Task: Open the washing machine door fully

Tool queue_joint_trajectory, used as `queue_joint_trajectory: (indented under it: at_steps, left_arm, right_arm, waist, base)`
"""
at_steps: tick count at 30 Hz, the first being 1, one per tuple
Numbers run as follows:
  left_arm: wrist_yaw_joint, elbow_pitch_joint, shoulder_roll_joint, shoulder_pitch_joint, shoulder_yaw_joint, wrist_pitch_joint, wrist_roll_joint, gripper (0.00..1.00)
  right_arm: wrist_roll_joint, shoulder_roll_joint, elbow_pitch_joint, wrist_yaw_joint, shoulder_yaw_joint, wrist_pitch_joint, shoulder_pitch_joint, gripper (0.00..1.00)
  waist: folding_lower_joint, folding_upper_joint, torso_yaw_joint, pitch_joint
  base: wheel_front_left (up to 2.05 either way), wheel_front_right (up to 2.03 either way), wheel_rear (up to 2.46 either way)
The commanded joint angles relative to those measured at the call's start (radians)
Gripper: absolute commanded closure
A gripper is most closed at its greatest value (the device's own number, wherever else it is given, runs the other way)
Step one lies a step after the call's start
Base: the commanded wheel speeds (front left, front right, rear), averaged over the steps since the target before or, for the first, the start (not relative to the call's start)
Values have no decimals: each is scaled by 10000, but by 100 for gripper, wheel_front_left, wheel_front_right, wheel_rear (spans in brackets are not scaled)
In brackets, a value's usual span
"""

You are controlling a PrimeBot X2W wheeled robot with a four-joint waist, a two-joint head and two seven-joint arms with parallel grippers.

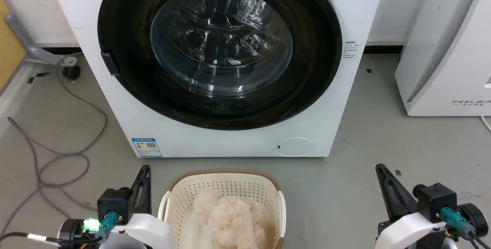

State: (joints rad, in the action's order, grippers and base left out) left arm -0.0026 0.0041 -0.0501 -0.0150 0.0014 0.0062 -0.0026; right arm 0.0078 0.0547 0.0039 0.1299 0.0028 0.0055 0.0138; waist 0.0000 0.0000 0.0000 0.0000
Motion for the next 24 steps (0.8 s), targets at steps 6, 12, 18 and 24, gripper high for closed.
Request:
queue_joint_trajectory:
  at_steps: [6,12,18,24]
  left_arm:
    - [26,-41,-1,150,-14,-62,26,100]
    - [26,-41,-1,150,-14,-62,26,100]
    - [26,-41,-1,150,-14,-62,26,100]
    - [-11,30,0,-3,-8,-5,-17,0]
  right_arm:
    - [-78,-45,-39,8,-28,-55,-138,100]
    - [-78,-45,-39,8,-28,-55,-138,100]
    - [-78,-45,-39,8,-28,-55,-138,100]
    - [23,1,22,0,16,-10,10,0]
  waist:
    - [0,0,0,0]
    - [0,0,0,0]
    - [0,0,0,0]
    - [0,0,-3,2]
  base:
    - [0,0,0]
    - [0,0,0]
    - [0,0,0]
    - [0,0,0]
